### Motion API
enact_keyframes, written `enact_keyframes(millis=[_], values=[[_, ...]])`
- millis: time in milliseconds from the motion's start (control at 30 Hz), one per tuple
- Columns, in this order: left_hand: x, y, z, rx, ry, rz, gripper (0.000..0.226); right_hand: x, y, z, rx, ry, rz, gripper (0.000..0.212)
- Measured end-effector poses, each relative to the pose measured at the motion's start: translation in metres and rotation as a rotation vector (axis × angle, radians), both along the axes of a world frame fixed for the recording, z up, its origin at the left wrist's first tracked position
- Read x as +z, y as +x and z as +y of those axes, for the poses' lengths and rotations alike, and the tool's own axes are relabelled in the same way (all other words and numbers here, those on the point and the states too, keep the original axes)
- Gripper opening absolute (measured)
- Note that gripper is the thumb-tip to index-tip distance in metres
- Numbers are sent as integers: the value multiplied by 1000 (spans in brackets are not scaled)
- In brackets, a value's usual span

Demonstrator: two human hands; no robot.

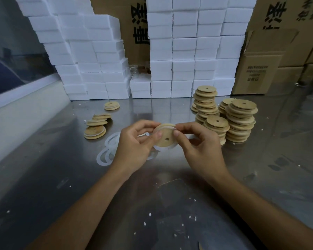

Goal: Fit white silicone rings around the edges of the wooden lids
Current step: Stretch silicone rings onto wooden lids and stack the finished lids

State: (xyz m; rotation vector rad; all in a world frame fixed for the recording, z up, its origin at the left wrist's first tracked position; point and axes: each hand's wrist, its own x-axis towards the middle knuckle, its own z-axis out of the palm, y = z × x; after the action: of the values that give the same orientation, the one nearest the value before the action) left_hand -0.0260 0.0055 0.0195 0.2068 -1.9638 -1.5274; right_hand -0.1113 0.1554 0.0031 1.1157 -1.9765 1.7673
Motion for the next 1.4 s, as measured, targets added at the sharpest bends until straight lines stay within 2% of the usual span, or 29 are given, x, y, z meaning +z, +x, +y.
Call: enact_keyframes(millis=[100,367,633,867,1000,1167,1267,1400], values=[[1,1,0,-39,101,26,17,1,0,-1,30,-44,-95,3],[2,1,-4,-124,354,18,27,12,1,-1,167,-143,-308,2],[1,1,-6,-183,465,9,28,17,-1,4,237,-112,-349,2],[-4,-4,0,-165,594,-39,8,10,2,2,215,-102,-412,5],[-3,-3,-3,-163,516,-67,6,6,1,0,208,-114,-454,5],[-5,-2,-2,-82,179,-89,10,2,2,-2,180,-51,-371,3],[-3,0,-3,-59,118,-56,12,4,4,-2,206,-43,-387,3],[0,3,-8,-50,127,-57,14,8,3,-1,277,-68,-550,2]])
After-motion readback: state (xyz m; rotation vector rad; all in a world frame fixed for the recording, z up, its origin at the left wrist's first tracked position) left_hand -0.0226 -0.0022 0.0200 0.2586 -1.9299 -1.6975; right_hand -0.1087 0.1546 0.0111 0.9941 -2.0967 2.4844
